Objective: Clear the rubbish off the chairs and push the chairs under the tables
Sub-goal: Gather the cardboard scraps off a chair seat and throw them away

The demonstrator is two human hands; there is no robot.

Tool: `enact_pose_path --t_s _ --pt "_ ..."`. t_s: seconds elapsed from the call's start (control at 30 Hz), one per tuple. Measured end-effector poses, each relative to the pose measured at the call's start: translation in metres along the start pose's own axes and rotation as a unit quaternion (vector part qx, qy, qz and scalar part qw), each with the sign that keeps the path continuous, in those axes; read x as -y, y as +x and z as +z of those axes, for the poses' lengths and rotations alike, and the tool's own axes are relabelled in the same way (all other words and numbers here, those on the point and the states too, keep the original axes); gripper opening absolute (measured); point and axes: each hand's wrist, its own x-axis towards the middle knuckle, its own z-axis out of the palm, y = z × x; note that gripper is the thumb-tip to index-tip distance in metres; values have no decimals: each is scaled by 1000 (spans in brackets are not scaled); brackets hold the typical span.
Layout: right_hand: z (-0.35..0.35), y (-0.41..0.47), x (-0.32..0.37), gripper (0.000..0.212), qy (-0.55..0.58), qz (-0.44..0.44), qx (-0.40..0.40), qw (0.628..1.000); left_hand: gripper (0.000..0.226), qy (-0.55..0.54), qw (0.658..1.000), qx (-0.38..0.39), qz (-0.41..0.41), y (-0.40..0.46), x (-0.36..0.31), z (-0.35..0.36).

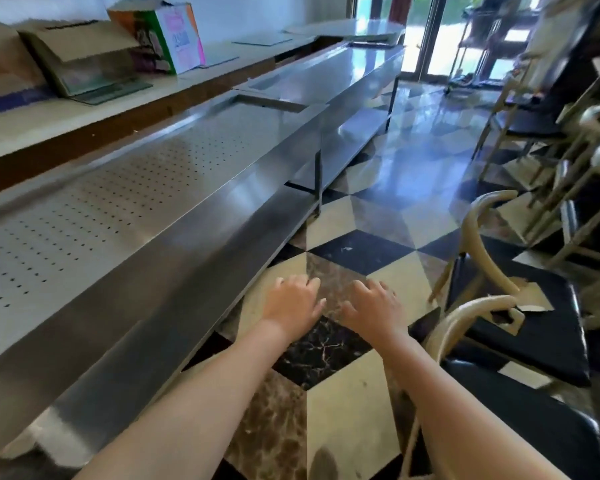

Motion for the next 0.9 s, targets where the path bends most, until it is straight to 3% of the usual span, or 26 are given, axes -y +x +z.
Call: enact_pose_path --t_s 0.53,0.7,0.9 --pt "5 235 -129 32 -82 138 -29 987 40 -41 991 23 127 315 -5 42" --pt "-10 293 -170 33 -107 241 -51 963 36 -46 973 15 224 421 -25 53" --pt "-32 318 -225 27 -76 362 -90 925 33 -83 929 -5 360 514 -79 55"
